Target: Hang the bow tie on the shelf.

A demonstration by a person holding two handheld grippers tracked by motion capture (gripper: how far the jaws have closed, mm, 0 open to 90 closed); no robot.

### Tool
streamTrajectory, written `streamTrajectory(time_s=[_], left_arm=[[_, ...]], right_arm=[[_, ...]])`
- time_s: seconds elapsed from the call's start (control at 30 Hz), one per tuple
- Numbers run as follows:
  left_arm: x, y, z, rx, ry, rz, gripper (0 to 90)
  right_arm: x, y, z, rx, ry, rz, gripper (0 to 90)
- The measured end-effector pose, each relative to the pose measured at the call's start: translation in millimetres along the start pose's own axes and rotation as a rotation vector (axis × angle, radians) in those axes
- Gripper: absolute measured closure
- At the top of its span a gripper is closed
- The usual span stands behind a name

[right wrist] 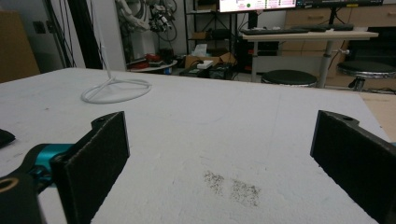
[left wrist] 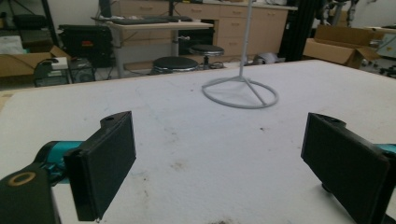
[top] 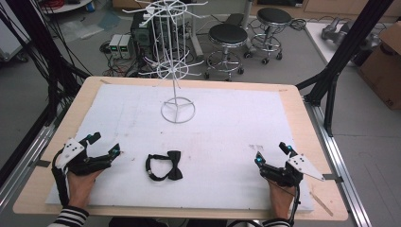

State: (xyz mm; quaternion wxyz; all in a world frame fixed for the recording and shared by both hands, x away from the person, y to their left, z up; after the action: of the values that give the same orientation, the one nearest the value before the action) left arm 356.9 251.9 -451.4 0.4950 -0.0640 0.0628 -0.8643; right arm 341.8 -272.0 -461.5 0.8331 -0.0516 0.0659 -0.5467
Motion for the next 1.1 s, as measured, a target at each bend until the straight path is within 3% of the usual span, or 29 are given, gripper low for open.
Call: streamTrajectory(time_s=[0.4, 0.63, 0.67, 0.87, 1.1], left_arm=[[7.8, -1.8, 22.8, -0.093, 0.022, -0.062, 10.4], [34.3, 6.6, 30.5, -0.192, 0.084, -0.167, 10.4], [42.8, 10.0, 35.1, -0.21, 0.111, -0.193, 10.4], [57.7, 19.9, 45.9, -0.254, 0.151, -0.233, 10.4], [69.7, 29.0, 42.1, -0.322, 0.182, -0.263, 10.4]], right_arm=[[-0.2, -0.2, 0.1, 0.002, 0.002, -0.002, 3.5], [-0.1, -0.2, 0.1, 0.002, 0.001, -0.003, 3.5], [0.0, -0.3, 0.0, 0.002, 0.002, -0.003, 3.5], [-0.3, -0.6, -0.2, 0.001, 0.01, 0.0, 3.5], [-0.3, -0.7, 0.0, 0.003, 0.014, 0.001, 3.5]])
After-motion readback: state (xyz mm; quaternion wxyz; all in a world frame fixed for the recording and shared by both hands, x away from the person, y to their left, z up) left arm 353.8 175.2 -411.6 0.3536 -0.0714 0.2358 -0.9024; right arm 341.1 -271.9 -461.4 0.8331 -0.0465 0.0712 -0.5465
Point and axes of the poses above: each handheld gripper's, and its own axes: y roughly forward along the jaws, z roughly out of its top, x roughly to its right, the point moved 9 cm from there along y, roughly forward along the jaws, and after that the axes turned 3 degrees about -x, right-handed, at the moved point
